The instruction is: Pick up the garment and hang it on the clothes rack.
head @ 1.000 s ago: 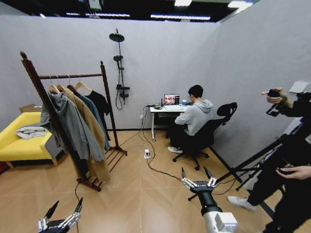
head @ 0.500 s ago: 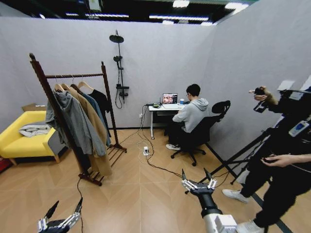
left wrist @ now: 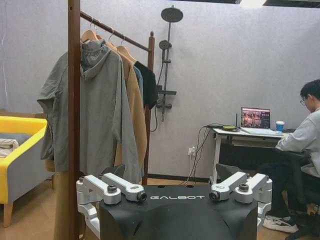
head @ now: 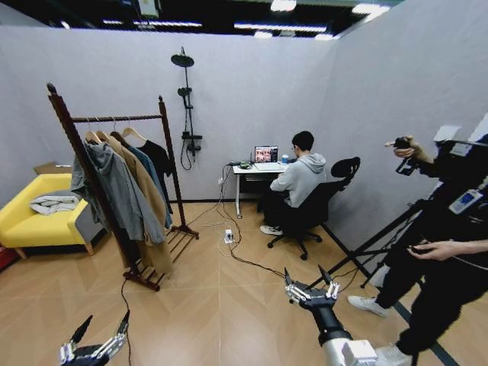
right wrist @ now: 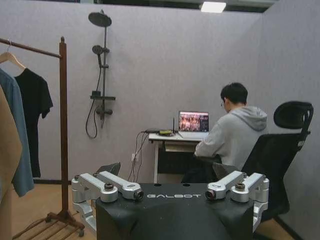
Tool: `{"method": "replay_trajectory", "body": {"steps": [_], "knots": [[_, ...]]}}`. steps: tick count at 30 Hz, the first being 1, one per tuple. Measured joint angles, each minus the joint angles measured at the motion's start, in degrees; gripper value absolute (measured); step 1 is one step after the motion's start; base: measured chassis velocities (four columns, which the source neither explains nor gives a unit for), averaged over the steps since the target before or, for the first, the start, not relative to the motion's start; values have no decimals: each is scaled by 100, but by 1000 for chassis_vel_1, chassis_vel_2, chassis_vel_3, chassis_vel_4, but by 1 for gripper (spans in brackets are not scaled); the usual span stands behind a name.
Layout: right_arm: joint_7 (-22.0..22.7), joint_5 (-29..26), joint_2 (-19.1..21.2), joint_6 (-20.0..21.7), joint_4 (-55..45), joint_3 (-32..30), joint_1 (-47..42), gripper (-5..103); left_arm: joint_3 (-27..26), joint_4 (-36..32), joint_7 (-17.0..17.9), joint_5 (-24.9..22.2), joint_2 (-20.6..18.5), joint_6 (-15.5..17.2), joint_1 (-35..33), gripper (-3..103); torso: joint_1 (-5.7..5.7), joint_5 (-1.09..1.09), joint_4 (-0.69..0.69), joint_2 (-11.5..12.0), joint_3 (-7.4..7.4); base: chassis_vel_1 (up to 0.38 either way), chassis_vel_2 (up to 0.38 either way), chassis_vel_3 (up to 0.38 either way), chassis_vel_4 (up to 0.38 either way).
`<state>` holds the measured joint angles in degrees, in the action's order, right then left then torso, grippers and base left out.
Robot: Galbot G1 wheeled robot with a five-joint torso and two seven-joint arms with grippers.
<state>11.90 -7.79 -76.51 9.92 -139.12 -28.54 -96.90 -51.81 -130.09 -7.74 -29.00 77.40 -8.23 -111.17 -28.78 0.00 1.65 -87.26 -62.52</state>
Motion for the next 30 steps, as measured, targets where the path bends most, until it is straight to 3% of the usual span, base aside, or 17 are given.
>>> {"method": "replay_trajectory", "body": {"steps": [17,30], "knots": [[329,-170,-152,1049,-121,-90,687,100,0,0,0,0,0,0,0,100,0,0,-1,0,0,0,0,0,0],[353,-150,-157,1073,-127,-78,691,100,0,0,0,0,0,0,0,100,0,0,0,0,0,0,0,0,0]]}}
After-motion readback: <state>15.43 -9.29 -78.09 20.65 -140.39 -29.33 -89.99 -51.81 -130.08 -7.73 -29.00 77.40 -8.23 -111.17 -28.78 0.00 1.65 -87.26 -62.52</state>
